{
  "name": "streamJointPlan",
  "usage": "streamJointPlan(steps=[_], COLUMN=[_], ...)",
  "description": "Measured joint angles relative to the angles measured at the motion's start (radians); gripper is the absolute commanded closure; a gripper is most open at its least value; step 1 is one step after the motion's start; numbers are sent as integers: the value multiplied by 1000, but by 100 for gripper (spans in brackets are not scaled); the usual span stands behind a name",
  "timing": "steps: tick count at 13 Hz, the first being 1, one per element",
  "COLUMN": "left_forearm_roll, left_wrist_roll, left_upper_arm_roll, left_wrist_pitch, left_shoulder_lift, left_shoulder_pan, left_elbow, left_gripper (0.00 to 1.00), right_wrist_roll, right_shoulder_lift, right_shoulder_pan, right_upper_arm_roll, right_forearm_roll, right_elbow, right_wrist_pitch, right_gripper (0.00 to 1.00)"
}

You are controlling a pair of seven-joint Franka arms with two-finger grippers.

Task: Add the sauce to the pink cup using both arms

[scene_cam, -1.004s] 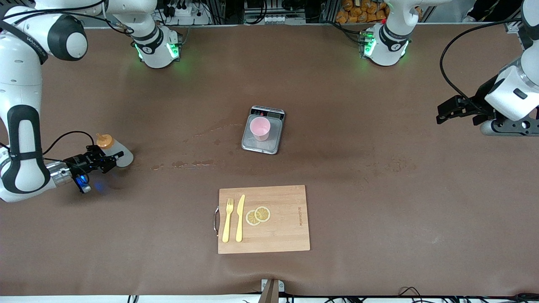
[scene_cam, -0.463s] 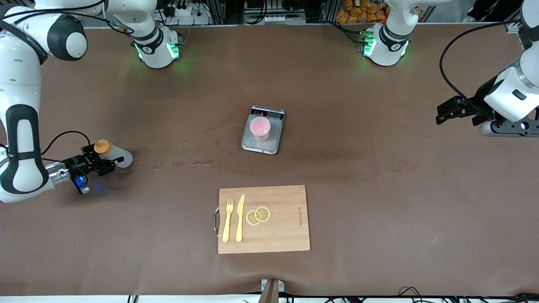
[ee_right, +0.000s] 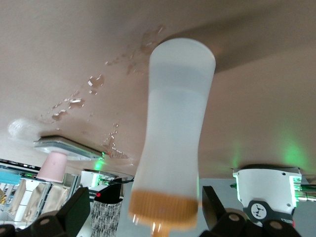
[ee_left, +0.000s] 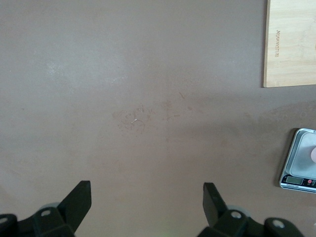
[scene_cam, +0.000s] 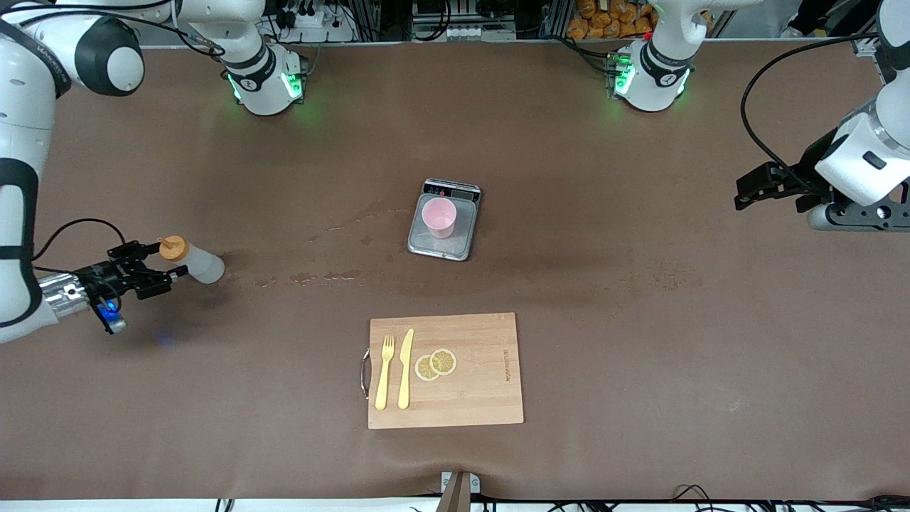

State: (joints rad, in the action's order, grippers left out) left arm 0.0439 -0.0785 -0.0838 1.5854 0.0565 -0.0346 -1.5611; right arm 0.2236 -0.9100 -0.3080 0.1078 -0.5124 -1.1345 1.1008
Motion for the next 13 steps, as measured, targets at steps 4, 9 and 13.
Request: streamJointPlan(steps=[4, 9, 13], left_forearm_roll=[-5, -41, -44], left_wrist_roll=[-1, -1, -1], left_upper_arm_roll=[0, 3, 5], left_wrist_pitch=[0, 11, 22], left_shoulder_lift=[-3, -18, -27], left_shoulder_pan=[2, 9, 9], left_elbow=[1, 6, 7], left_gripper=[0, 0, 0], right_wrist_roll=[-21, -86, -90], right_shoulder_lift=[31, 77, 211], right_shoulder_pan=[-5, 8, 130], right_upper_arm_roll=[0, -3, -10], right_forearm_roll=[0, 45, 57], right_elbow=[81, 165, 189], right_wrist_pitch=[-14, -20, -32], right_gripper=[0, 0, 0])
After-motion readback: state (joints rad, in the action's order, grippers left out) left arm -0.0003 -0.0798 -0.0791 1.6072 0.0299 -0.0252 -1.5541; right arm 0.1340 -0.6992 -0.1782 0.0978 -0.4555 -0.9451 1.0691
